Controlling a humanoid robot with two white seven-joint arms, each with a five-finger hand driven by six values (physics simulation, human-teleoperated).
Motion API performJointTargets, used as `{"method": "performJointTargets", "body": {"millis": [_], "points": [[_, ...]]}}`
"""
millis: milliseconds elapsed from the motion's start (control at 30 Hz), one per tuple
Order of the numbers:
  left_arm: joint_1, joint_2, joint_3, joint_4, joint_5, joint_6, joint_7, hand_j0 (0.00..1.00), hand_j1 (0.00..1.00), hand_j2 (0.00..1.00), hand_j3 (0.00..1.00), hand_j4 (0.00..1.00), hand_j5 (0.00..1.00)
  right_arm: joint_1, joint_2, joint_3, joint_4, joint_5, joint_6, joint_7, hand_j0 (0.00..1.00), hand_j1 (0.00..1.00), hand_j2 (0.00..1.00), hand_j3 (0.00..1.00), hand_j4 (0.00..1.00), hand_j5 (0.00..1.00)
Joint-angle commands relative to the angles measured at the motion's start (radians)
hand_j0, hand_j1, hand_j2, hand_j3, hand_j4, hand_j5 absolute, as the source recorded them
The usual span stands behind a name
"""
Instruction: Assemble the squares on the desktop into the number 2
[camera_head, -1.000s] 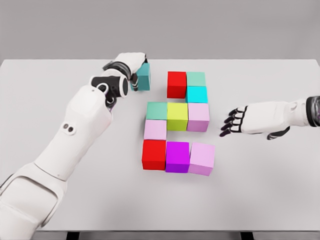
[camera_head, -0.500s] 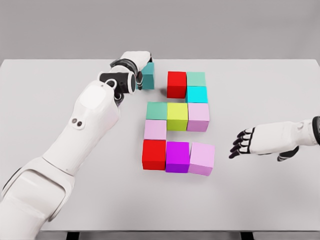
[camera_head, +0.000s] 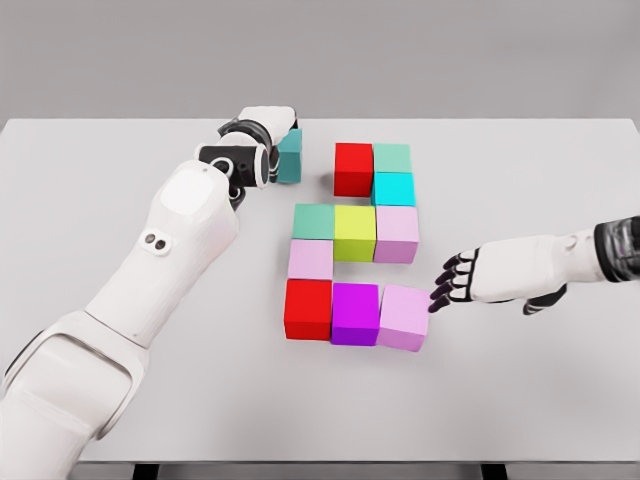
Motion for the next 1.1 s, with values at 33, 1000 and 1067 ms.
{"method": "performJointTargets", "body": {"millis": [33, 1000, 1067], "points": [[0.0, 0.0, -0.001, 0.001, -0.014, -0.005, 0.001, 0.41, 0.41, 0.41, 0.41, 0.41, 0.41, 0.0, 0.007, -0.001, 0.001, -0.004, 0.002, 0.0, 1.0, 1.0, 1.0, 1.0, 1.0, 1.0], [-0.005, 0.0, -0.002, 0.001, -0.015, -0.146, 0.001, 0.39, 0.39, 0.39, 0.39, 0.39, 0.39, 0.057, -0.312, -0.259, 0.215, -0.606, 0.002, 0.0, 1.0, 1.0, 1.0, 1.0, 1.0, 1.0], [-0.006, 0.0, 0.004, 0.001, -0.014, -0.141, 0.001, 0.39, 0.39, 0.39, 0.39, 0.39, 0.39, 0.097, -0.324, -0.26, 0.214, -0.604, 0.002, 0.0, 1.0, 1.0, 1.0, 1.0, 1.0, 1.0]]}}
